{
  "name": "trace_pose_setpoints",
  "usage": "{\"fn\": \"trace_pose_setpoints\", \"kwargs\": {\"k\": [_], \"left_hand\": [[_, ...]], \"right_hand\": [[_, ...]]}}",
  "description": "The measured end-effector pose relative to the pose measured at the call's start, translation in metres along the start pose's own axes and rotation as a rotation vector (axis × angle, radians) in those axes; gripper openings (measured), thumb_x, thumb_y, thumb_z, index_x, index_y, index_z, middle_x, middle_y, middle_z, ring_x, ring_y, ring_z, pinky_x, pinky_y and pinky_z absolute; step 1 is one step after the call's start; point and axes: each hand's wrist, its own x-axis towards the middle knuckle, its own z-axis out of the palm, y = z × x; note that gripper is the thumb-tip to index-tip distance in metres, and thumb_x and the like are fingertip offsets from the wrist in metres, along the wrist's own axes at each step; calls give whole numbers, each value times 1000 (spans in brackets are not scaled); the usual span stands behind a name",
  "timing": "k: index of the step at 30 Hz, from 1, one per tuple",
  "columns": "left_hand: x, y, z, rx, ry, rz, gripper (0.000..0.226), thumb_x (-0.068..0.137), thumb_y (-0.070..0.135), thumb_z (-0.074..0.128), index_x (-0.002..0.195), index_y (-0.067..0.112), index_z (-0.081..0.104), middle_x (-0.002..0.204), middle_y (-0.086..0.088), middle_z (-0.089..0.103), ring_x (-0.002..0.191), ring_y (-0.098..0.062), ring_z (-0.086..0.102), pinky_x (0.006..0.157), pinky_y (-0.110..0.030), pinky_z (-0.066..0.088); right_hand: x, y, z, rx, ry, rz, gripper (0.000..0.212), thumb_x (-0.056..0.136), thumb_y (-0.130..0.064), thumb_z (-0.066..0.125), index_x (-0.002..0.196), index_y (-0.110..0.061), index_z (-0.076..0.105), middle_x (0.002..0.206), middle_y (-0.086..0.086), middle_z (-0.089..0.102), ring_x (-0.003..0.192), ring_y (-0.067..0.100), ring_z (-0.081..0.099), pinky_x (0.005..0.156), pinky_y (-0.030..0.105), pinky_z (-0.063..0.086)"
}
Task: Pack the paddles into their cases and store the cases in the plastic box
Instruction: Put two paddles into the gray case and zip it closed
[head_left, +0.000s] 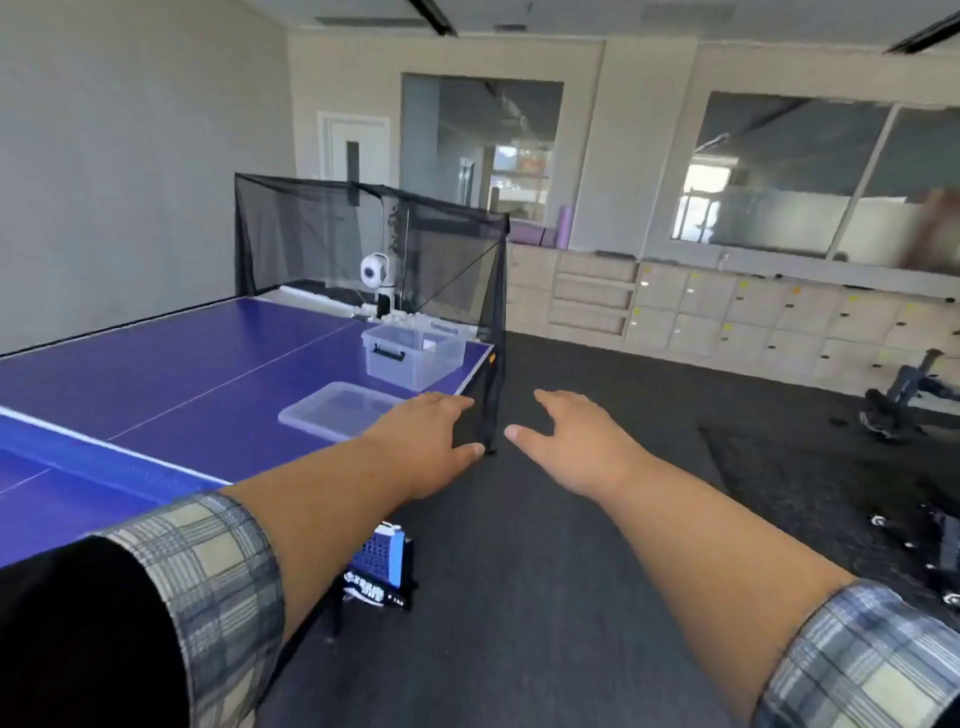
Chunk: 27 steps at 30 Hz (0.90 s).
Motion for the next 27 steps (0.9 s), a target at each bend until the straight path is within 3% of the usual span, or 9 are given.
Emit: {"fn": "trace_pose_setpoints", "kwargs": {"k": [6, 9, 12, 22, 27], "left_hand": [[-58, -62, 45, -10, -35, -236, 74, 90, 58, 56, 152, 26, 31, 154, -3, 39, 139, -26, 39, 111, -46, 38], [-93, -103, 50, 22, -17, -351, 75, 90, 58, 55, 153, 25, 29, 156, -2, 36, 142, -24, 35, 112, -42, 33], [-131, -146, 46, 21, 17, -489, 74, 91, 57, 53, 153, 28, 28, 157, -1, 34, 142, -26, 35, 113, -45, 35], [-285, -270, 42, 19, 5, -874, 71, 90, 54, 56, 151, 28, 30, 154, 1, 36, 139, -26, 37, 111, -41, 35], [-359, -335, 32, 38, -73, -1015, 74, 91, 53, 55, 154, 28, 25, 158, -1, 31, 144, -25, 29, 116, -41, 26]], "right_hand": [[-7, -40, 101, 57, -145, -124, 73, 91, -60, 57, 146, -13, 45, 149, 13, 46, 142, 28, 34, 111, 40, 33], [-6, -66, 140, 66, -239, -190, 82, 91, -61, 57, 154, -14, 35, 158, 10, 37, 148, 26, 25, 117, 42, 29], [-4, -99, 175, 101, -300, -270, 80, 91, -61, 56, 153, -14, 36, 153, 9, 41, 144, 25, 29, 114, 43, 34], [-22, -231, 286, 74, -557, -418, 82, 92, -59, 57, 158, -20, 26, 164, 6, 25, 153, 25, 13, 120, 47, 25], [-41, -308, 337, 69, -621, -479, 76, 92, -54, 59, 155, -20, 33, 150, 5, 42, 141, 30, 33, 109, 43, 39]]}}
